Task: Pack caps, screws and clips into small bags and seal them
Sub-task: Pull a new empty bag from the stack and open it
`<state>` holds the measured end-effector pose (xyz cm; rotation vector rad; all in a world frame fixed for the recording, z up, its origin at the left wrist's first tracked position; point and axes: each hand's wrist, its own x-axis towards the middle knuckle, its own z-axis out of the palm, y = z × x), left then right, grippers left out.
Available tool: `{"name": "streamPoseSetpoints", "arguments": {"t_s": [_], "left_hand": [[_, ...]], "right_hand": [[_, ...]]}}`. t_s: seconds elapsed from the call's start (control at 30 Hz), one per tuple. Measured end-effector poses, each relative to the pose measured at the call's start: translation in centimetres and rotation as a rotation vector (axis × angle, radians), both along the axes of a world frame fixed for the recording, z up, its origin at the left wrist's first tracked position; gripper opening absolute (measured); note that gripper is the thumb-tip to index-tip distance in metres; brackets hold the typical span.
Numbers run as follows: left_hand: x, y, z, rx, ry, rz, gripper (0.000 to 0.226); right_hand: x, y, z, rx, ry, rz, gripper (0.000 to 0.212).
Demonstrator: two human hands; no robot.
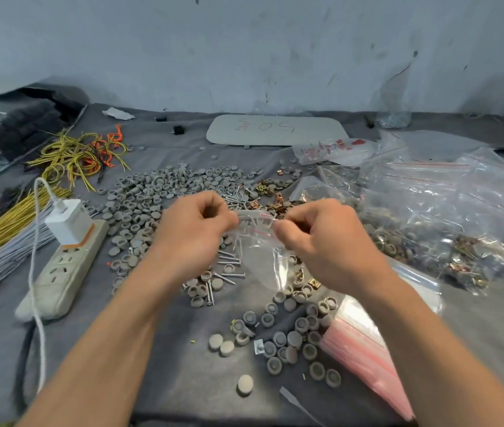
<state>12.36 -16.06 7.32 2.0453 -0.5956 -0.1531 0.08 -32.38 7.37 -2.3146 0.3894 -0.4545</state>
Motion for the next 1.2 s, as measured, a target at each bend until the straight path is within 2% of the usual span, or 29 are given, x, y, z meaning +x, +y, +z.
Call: {"name": "streamPoseSetpoints", "arguments": {"t_s": [0.1,0.17,0.23,0.27,0.37,0.43,0.57,0.63,0.73,0.87,0.93,1.07,1.2], "left_hand": [[-1.6,-1.0,-0.6,0.124,-0.389,0.155,0.02],[-2.5,-1.3,-0.7,0.076,-0.487,0.151,0.019],[-3.2,-1.6,-0.8,0.017,-0.537,0.106,0.018],[-3.6,-1.8,-1.0,-0.005,-0.549,0.079,0.017],[-4.5,-2.3,-1.3,-0.027,-0.593,-0.002,0.014],[-5.0,-2.4,-1.5,-0.039,-0.676,-0.021,0.014],[-5.7,-2.7,-1.4,-0.063,-0.835,-0.041,0.019],[-5.8,-2.8,-1.5,-0.068,-0.849,-0.042,0.016],[-5.9,-2.9,-1.8,-0.037,-0.861,-0.033,0.012],[-5.6,-2.9,-1.7,-0.031,-0.893,0.028,0.008],[-5.7,-2.8,-1.5,-0.038,-0.906,0.086,0.006],[-6.3,-3.1,-1.4,-0.073,-0.826,0.123,0.006],[-6.2,-2.9,-1.5,-0.085,-0.759,0.109,0.01]], "right_hand": [[0.3,0.8,-0.8,-0.195,0.03,-0.188,0.043],[0.5,1.0,-1.0,-0.298,-0.039,-0.319,0.031],[0.6,1.4,-1.2,-0.254,-0.192,-0.268,0.012],[0.7,1.7,-1.3,-0.219,-0.217,-0.206,0.01],[1.1,1.6,-2.0,-0.078,-0.15,-0.059,0.022],[1.4,1.1,-2.2,0.182,-0.094,-0.04,0.034],[2.2,1.0,-1.8,1.28,-0.161,-0.036,0.031],[2.3,1.2,-1.4,1.566,-0.209,-0.062,0.023],[2.5,1.3,-1.3,1.807,-0.332,-0.035,0.022],[2.3,1.4,-1.3,1.851,-0.371,0.046,0.027],[2.3,1.5,-1.2,1.862,-0.386,0.057,0.02],[2.4,1.6,-1.3,1.841,-0.409,0.044,0.029],[2.5,1.5,-1.7,1.776,-0.393,0.072,0.02]]}}
